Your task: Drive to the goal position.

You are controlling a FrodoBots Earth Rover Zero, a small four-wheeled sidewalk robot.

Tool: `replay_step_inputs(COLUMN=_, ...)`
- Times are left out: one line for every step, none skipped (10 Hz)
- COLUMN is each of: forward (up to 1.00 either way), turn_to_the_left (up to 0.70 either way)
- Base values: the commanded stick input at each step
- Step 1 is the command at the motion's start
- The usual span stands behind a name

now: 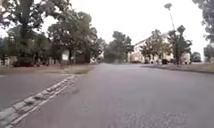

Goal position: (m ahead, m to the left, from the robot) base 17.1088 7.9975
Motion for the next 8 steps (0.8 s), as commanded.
replay_step_inputs(forward=0.70, turn_to_the_left=0.04)
replay_step_inputs(forward=0.70, turn_to_the_left=0.04)
replay_step_inputs(forward=0.70, turn_to_the_left=0.04)
replay_step_inputs(forward=0.70, turn_to_the_left=0.04)
replay_step_inputs(forward=0.70, turn_to_the_left=0.04)
replay_step_inputs(forward=0.70, turn_to_the_left=0.04)
replay_step_inputs(forward=0.70, turn_to_the_left=0.04)
replay_step_inputs(forward=0.70, turn_to_the_left=0.04)
